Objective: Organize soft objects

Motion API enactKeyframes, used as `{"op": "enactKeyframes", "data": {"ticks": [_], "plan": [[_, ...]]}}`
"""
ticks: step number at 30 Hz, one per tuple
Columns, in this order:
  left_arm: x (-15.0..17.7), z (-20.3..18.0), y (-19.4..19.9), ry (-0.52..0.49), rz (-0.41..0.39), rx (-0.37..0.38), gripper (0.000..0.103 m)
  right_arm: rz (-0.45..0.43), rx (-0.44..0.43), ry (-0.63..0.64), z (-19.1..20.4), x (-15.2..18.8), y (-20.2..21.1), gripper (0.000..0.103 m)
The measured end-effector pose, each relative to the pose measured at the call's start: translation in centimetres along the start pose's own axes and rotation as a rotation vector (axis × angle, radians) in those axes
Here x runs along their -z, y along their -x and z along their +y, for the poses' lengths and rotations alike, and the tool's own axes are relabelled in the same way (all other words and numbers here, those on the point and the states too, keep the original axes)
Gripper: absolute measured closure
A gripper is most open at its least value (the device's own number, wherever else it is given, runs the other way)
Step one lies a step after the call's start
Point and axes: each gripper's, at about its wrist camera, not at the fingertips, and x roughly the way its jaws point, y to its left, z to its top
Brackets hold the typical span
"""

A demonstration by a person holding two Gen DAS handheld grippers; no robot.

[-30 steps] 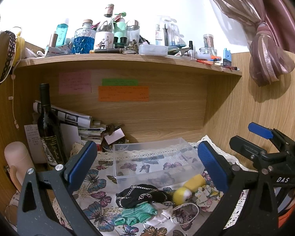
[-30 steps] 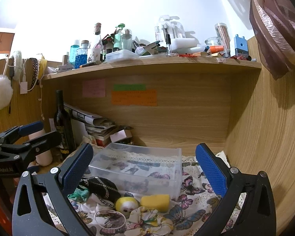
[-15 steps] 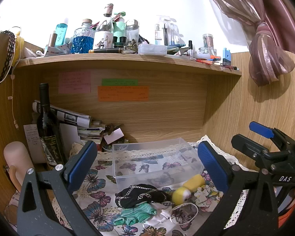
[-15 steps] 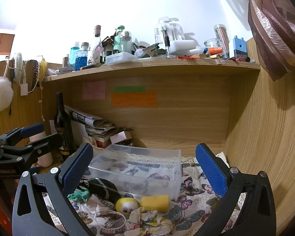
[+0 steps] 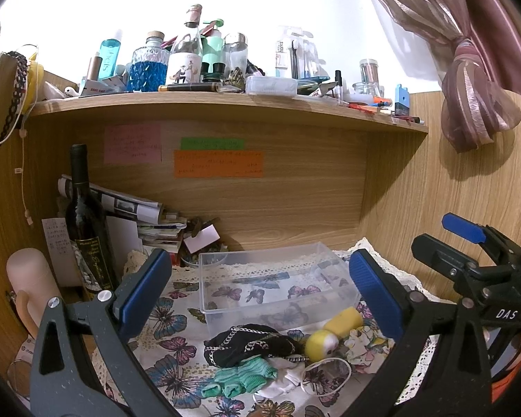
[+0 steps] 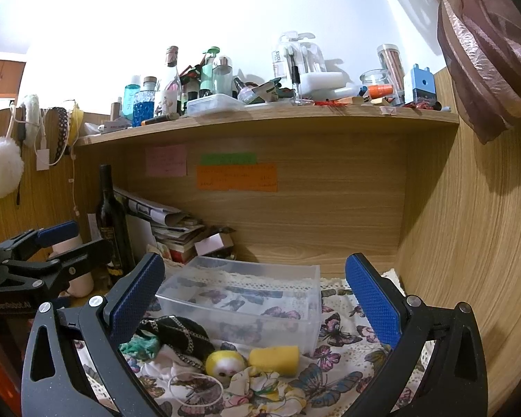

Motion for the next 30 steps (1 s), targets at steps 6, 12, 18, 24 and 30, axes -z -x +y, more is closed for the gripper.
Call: {"op": "enactKeyframes", "data": {"ticks": [6,12,18,24,30], "plan": [[0.0,-0.1,0.0,0.001,0.002,-0.001,0.000,-0.002,0.001,-0.001,0.0,0.0,0.0,0.000],[0.1,0.0,-0.2,0.003,0.006,0.001,0.000,-0.005,0.007,0.000,0.0,0.3,0.0,0.000],[0.5,0.2,-0.9,0.008,0.029,-0.010,0.000,0.020,0.007,-0.003,-0.4,1.1,-0.7,0.000],[2.4,2.1,-3.3,0.053,0.160,-0.005,0.000,0.130,-0.003,-0.027,-1.7,3.2,-2.2,0.000],[5.0,3.1,-5.3,0.065,0.263,0.006,0.000,0.251,-0.024,-0.059,-2.9,5.6,-3.5,0.000]]}}
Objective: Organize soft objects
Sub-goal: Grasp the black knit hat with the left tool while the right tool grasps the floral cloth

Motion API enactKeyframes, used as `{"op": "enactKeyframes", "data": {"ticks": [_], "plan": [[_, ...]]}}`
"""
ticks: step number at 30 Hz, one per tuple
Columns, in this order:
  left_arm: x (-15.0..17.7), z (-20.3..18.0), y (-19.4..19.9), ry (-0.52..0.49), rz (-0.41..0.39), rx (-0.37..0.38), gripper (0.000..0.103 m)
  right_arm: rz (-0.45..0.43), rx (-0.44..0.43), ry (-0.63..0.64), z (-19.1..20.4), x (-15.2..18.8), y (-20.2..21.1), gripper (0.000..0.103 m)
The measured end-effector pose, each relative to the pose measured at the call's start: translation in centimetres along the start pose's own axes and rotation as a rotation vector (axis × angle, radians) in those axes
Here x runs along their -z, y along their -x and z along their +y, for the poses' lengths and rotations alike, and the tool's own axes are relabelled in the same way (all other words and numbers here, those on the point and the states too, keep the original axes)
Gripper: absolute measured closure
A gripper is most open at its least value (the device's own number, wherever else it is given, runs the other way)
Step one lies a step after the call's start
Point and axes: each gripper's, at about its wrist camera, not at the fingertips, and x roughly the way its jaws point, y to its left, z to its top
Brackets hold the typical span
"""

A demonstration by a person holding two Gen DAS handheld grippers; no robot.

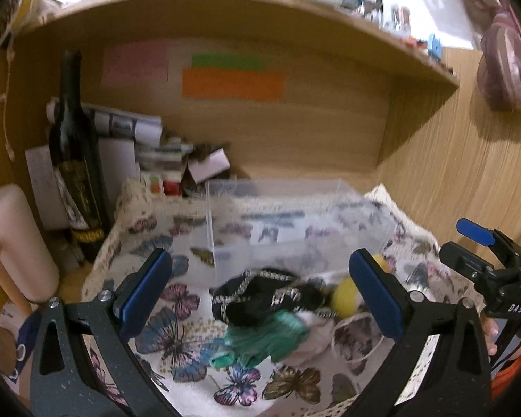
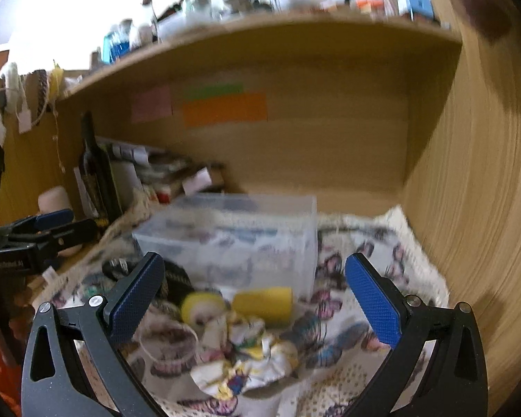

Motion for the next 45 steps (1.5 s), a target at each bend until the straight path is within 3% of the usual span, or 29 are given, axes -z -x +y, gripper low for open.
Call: {"op": "enactKeyframes", "data": {"ticks": [3,5,9,18,25,28,29,36,45], "plan": [[0.8,0.2,-1.1,0.007,0.048,0.018,0.004,0.048,-0.013,-0.003,-0.3,1.0,-0.8,0.000],[1.2,0.2,-1.9,0.005,0.088,0.030,0.017,0.086,-0.026,-0.003,-0.4,1.7,-1.3,0.006],[1.9,0.2,-3.6,0.014,0.150,0.039,0.020,0.163,-0.057,0.005,-0.3,2.9,-2.5,0.018],[2.8,-0.1,-5.3,-0.016,0.188,0.044,0.033,0.256,-0.098,0.010,-0.3,4.4,-4.1,0.053],[1.8,0.3,-5.5,-0.013,0.195,0.056,0.059,0.228,-0.083,0.001,-0.8,3.8,-3.8,0.084],[1.3,0.4,-5.6,-0.016,0.195,0.061,0.075,0.213,-0.075,0.000,-1.0,3.6,-3.6,0.089],[1.2,0.4,-5.6,-0.019,0.196,0.058,0.086,0.209,-0.074,0.000,-1.0,3.5,-3.6,0.090],[-0.4,0.9,-4.4,-0.024,0.153,0.057,0.088,0.134,-0.060,0.004,-1.2,1.9,-2.3,0.093],[-4.1,1.3,-1.5,-0.012,0.026,0.069,0.089,0.026,-0.024,0.042,-1.1,-0.8,-1.0,0.094]]}}
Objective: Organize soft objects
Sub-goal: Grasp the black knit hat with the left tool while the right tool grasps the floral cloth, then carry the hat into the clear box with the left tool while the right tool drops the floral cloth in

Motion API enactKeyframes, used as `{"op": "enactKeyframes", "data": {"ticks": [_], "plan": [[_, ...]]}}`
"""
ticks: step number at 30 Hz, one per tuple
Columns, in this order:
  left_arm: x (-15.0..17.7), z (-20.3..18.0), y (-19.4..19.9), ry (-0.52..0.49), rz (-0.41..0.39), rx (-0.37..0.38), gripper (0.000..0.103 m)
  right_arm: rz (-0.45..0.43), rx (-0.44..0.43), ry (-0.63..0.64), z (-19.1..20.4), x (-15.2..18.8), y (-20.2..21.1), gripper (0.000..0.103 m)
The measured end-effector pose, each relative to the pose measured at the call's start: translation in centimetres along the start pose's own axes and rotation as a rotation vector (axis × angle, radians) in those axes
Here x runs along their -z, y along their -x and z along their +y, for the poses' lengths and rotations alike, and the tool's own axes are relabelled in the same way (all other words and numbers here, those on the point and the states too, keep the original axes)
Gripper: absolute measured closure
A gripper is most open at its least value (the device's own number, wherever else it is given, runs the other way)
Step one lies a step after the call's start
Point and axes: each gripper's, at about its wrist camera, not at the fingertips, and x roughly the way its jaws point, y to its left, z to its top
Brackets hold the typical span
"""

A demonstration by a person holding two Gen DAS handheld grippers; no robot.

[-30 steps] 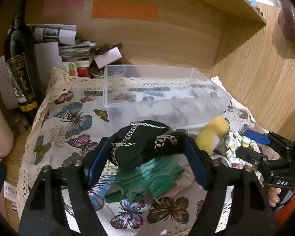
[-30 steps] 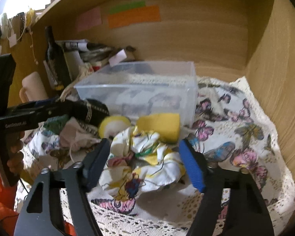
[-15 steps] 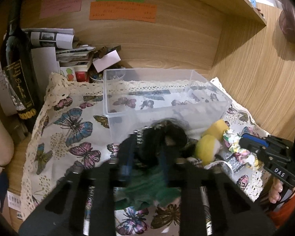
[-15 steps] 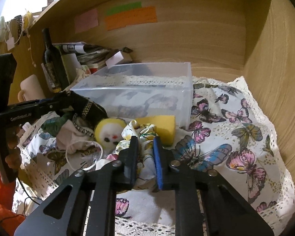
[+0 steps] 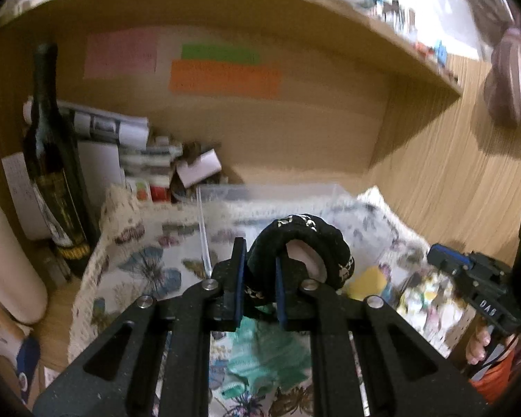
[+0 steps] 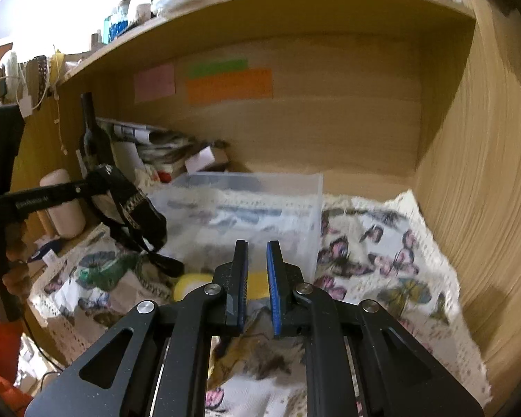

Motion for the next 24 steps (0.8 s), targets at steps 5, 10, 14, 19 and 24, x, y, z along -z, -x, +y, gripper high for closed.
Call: {"op": "enactKeyframes", "data": {"ticks": [5,10,14,19,24], "plan": [[-2.2,0.5,0.4,0.004,-0.058,-0.019,0.089,0.016,0.009,0.011,-0.5,-0.8,-0.6,0.094],[-3.2,1.1,-0.7,0.026,-0.057,-0.026,0.089,0.099,-0.004,-0.018,-1.3,1.0,-0.9,0.072],[-3.6,1.7,-1.7,0.053,-0.051,-0.027,0.089,0.117,-0.004,-0.022,-1.7,2.7,0.1,0.042],[-4.3,2.2,-2.8,0.075,-0.053,-0.041,0.089,0.202,-0.023,-0.011,-1.5,4.9,0.0,0.042],[-4.6,1.9,-3.8,0.113,-0.018,-0.062,0.089,0.271,-0.058,-0.043,-2.0,6.2,-1.2,0.055]]}}
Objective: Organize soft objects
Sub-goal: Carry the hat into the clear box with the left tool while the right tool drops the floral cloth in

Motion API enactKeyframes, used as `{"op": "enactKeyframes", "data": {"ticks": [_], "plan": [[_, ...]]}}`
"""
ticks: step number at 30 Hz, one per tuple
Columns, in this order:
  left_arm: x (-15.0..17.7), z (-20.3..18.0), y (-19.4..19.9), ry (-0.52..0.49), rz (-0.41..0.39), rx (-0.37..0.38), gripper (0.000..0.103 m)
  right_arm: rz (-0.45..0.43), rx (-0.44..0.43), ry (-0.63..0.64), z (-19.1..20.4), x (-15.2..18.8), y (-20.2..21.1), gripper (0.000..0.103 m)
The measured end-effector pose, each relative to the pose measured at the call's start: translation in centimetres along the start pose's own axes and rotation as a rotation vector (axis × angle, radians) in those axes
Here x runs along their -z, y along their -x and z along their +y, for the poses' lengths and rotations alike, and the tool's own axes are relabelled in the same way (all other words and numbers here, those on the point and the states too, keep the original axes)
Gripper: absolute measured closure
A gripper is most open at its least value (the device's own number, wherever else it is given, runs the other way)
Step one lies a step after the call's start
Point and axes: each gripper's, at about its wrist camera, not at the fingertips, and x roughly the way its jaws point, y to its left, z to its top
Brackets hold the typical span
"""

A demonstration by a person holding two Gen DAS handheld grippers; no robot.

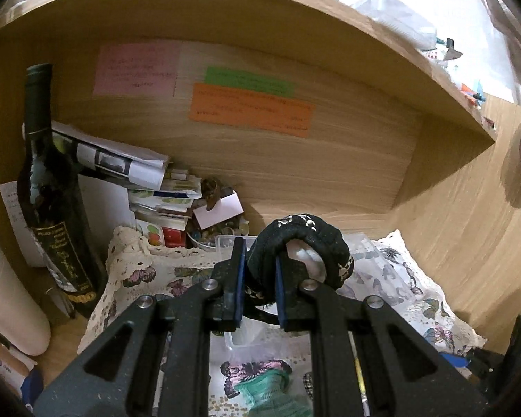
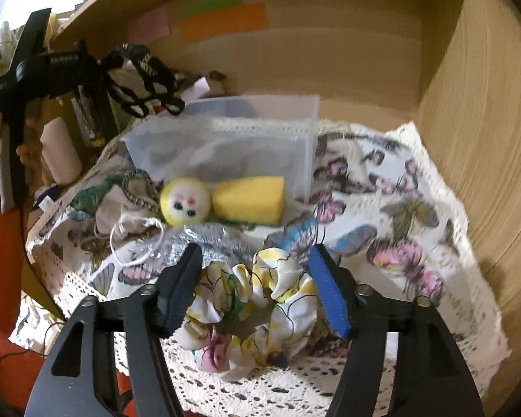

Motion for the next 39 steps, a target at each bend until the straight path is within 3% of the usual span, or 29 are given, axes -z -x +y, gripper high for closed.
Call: {"op": "enactKeyframes", "data": {"ticks": [2,7,16,26,30,34,39], "plan": [[0.0,-0.3,-0.4,-0.010,0.007,-0.007,0.089,0.021,-0.008,-0.018,-0.3,0.2,-0.6,0.070],[0.2,-0.9,-1.9,-0.035,0.027,-0.033,0.089,0.007,-0.019,-0.052,-1.1,0.1,-0.3,0.086],[0.7,-1.5,-5.5,-0.053,0.094,-0.036,0.089,-0.133,0.016,-0.037,-1.2,-3.3,2.2,0.087],[2.1,-2.0,-9.8,-0.083,0.224,-0.029,0.089,-0.253,0.031,0.078,-0.2,-11.2,0.4,0.087],[2.7,-1.7,-10.9,-0.086,0.266,-0.030,0.088,-0.224,0.050,0.114,0.3,-14.4,-2.9,0.087],[3.1,-1.7,-11.4,-0.086,0.286,-0.027,0.083,-0.136,0.066,0.117,0.4,-16.1,-7.4,0.087],[3.1,-1.6,-11.3,-0.096,0.284,-0.026,0.065,-0.003,0.074,0.129,0.6,-16.2,-11.8,0.087]]}}
